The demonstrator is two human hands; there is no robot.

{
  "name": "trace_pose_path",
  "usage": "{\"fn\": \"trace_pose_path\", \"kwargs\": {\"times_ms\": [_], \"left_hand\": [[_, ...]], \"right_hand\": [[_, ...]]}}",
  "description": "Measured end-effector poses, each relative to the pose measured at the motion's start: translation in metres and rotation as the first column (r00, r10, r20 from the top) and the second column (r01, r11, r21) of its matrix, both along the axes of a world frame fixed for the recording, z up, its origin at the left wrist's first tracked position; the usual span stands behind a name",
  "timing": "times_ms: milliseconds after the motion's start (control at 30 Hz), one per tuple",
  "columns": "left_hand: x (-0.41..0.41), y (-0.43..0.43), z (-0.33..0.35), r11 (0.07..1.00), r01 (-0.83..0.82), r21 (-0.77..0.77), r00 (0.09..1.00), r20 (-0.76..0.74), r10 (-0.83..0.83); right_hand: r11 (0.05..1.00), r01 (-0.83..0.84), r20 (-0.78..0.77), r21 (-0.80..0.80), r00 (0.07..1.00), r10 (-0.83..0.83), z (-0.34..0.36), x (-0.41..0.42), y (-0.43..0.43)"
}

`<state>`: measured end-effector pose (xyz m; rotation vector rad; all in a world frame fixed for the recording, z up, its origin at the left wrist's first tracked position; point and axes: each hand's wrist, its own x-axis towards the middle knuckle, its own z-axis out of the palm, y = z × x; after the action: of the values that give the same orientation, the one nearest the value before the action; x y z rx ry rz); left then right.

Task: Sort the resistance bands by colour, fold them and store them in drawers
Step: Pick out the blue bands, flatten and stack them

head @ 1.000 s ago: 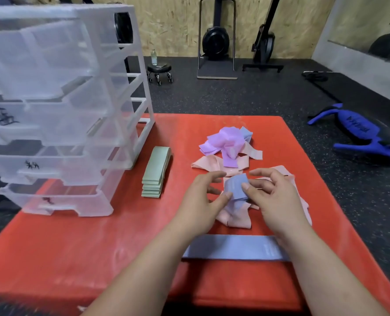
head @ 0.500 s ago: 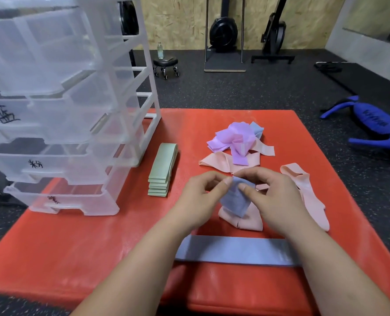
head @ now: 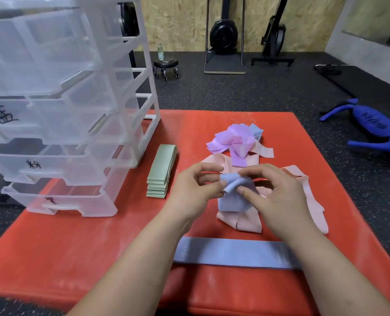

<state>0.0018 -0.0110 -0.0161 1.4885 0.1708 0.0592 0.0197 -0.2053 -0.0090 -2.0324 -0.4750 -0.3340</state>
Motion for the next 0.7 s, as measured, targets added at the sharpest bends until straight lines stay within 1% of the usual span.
{"fn": "trace_pose_path", "kwargs": {"times_ms": [67,100,167,200,267,300,367,400,433,500,567,633,667,700], "left_hand": [[-0.002,-0.002,-0.001,0.997,-0.049,0.062,0.998,0.050,0.046],[-0.002,-0.003,-0.001,0.995,-0.068,0.079,0.995,0.078,0.062],[-0.003,-0.007,-0.002,0.990,-0.087,0.111,0.989,0.130,0.072],[-0.003,-0.008,-0.003,0.986,-0.092,0.141,0.987,0.147,0.072],[-0.002,-0.010,-0.006,0.961,-0.102,0.257,0.983,0.175,0.057],[-0.002,-0.010,-0.008,0.931,-0.101,0.350,0.984,0.175,0.041],[-0.002,-0.008,-0.012,0.823,-0.098,0.560,0.986,0.168,0.003],[-0.003,-0.006,-0.014,0.764,-0.094,0.638,0.983,0.181,-0.030],[-0.002,-0.004,-0.016,0.731,-0.078,0.677,0.975,0.203,-0.085],[0.001,-0.001,-0.015,0.730,-0.002,0.683,0.945,0.241,-0.223],[0.002,-0.003,-0.008,0.792,0.112,0.600,0.926,0.226,-0.303],[0.000,-0.006,-0.001,0.863,0.200,0.463,0.933,0.180,-0.313],[0.000,-0.007,0.000,0.885,0.223,0.410,0.938,0.158,-0.309],[0.001,-0.007,-0.001,0.892,0.229,0.391,0.941,0.144,-0.305]], "right_hand": [[0.995,0.099,0.001,-0.017,0.995,-0.099,-0.002,0.002,-0.002],[0.994,0.110,-0.048,-0.021,0.993,-0.111,-0.003,0.002,-0.003],[0.998,0.067,-0.191,0.021,0.980,-0.062,-0.005,0.003,-0.004],[0.998,0.043,-0.234,0.055,0.972,-0.029,-0.005,0.003,-0.003],[0.997,0.015,-0.219,0.080,0.976,0.003,0.001,0.003,-0.004],[0.998,-0.004,-0.189,0.063,0.982,0.016,0.005,0.003,-0.006],[0.999,-0.040,-0.148,-0.021,0.988,0.037,0.012,0.004,-0.010],[0.996,-0.052,-0.136,-0.072,0.990,0.042,0.013,0.005,-0.013],[0.991,-0.055,-0.121,-0.118,0.992,0.040,0.014,0.007,-0.015],[0.986,-0.052,-0.094,-0.159,0.995,0.037,0.015,0.009,-0.019],[0.986,-0.080,-0.108,-0.145,0.992,0.064,0.018,0.010,-0.022],[0.984,-0.112,-0.135,-0.140,0.986,0.093,0.022,0.011,-0.026],[0.982,-0.119,-0.140,-0.147,0.985,0.099,0.024,0.011,-0.028],[0.981,-0.123,-0.137,-0.149,0.985,0.103,0.025,0.011,-0.030]]}}
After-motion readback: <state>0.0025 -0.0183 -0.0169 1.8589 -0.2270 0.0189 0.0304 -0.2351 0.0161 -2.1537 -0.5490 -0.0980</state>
